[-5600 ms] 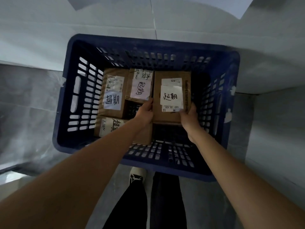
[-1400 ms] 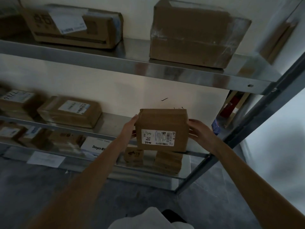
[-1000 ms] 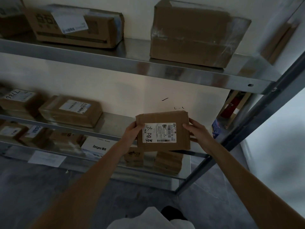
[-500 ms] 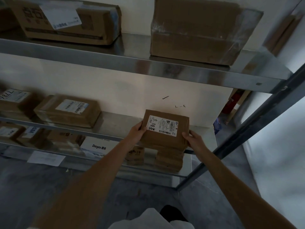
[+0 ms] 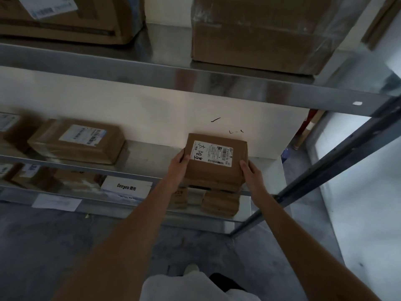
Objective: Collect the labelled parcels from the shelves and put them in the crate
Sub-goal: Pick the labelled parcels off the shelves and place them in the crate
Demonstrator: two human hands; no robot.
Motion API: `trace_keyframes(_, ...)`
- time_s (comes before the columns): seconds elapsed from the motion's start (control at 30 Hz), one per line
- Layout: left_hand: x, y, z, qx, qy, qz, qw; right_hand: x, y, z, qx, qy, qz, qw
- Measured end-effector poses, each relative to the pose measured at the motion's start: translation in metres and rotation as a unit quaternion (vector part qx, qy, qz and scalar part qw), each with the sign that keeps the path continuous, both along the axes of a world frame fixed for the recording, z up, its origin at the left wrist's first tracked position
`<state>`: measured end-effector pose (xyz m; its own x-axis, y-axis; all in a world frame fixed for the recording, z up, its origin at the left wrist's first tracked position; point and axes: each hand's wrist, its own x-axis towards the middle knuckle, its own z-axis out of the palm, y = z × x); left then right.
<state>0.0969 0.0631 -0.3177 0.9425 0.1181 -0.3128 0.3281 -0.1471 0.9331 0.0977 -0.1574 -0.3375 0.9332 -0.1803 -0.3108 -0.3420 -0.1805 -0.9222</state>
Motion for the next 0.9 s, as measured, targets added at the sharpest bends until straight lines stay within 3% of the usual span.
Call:
trace_keyframes(0.6, -0.002, -0.02, -0.001, 0.037, -0.007, 0.1, 0.994, 0.0, -0.006, -0.003, 0.046, -0.001, -0.002, 0.999)
trace_keyframes(0.8, -0.002, -0.036, -0.003, 0.05, -0.025, 0.233, 0.971, 0.006, -0.011, 0.014, -0.024, 0.024, 0.036, 0.999)
trace_keyframes(0.9, -0.013, -0.038, 0.002, 0.128, -0.063, 0.266, 0.953, 0.008, -0.016, 0.031, -0.11, -0.068, 0.024, 0.991)
